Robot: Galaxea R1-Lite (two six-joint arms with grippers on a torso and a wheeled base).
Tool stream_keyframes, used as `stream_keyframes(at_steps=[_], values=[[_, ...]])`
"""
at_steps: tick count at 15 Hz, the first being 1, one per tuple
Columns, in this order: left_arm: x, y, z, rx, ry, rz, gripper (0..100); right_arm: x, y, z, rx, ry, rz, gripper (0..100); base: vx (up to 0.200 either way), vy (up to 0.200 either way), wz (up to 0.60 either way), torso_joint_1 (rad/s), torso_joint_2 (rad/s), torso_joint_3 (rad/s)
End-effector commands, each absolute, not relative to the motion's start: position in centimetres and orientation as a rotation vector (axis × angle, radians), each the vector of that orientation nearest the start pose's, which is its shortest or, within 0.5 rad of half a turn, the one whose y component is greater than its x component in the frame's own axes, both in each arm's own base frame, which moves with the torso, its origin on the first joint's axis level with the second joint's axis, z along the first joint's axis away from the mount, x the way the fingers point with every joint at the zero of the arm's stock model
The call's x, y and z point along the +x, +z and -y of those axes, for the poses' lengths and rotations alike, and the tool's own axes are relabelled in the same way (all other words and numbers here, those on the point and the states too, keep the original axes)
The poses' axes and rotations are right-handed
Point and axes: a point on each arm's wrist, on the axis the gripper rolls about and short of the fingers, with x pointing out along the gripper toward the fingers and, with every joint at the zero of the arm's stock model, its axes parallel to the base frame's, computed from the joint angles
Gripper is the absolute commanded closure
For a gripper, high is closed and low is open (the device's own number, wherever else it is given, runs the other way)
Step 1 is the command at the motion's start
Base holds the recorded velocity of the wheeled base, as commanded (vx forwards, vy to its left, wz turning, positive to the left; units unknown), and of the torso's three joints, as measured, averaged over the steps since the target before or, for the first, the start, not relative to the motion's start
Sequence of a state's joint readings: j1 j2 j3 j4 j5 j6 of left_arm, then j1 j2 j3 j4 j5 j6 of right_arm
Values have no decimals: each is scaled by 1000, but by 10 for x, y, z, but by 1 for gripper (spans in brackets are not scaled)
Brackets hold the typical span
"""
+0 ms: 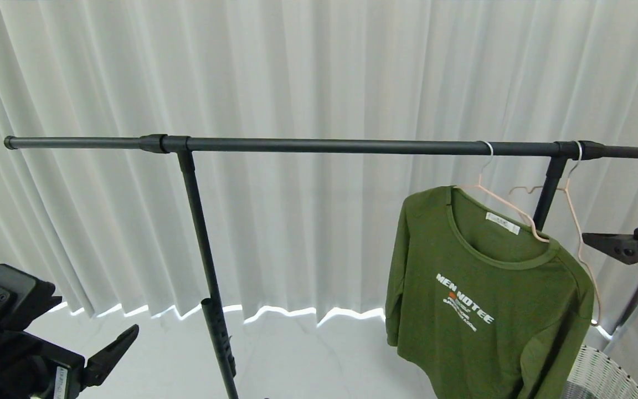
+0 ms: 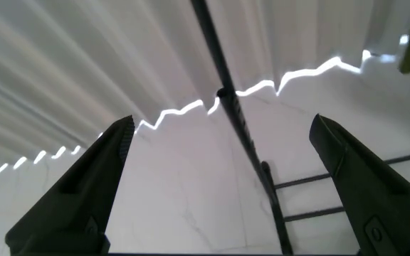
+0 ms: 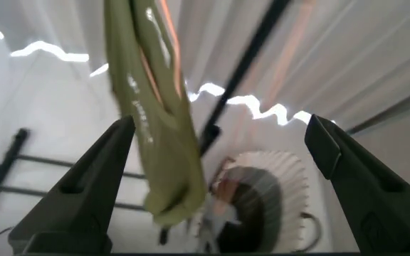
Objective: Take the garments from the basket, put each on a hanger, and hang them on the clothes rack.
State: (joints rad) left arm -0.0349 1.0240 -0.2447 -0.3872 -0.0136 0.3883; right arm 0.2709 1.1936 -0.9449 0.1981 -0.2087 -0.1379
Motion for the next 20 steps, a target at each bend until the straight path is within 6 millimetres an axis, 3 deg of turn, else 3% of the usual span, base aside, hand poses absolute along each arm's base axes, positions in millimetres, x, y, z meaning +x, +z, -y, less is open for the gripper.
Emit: stream_keyframes(at_steps=[1, 8, 20], values=[[115, 147, 0, 382, -90, -387, 0, 161, 256, -29, -292, 41, -435, 0, -200, 0, 0, -7, 2, 7], [112, 140, -9, 362, -13, -429, 0, 160, 239, -20, -367, 10, -448, 0, -200, 0, 0, 2, 0, 2], [112, 139, -7, 359, -54, -423, 0, 164, 237, -13, -416, -44, -456, 0, 0, 0, 0, 0, 0, 0]])
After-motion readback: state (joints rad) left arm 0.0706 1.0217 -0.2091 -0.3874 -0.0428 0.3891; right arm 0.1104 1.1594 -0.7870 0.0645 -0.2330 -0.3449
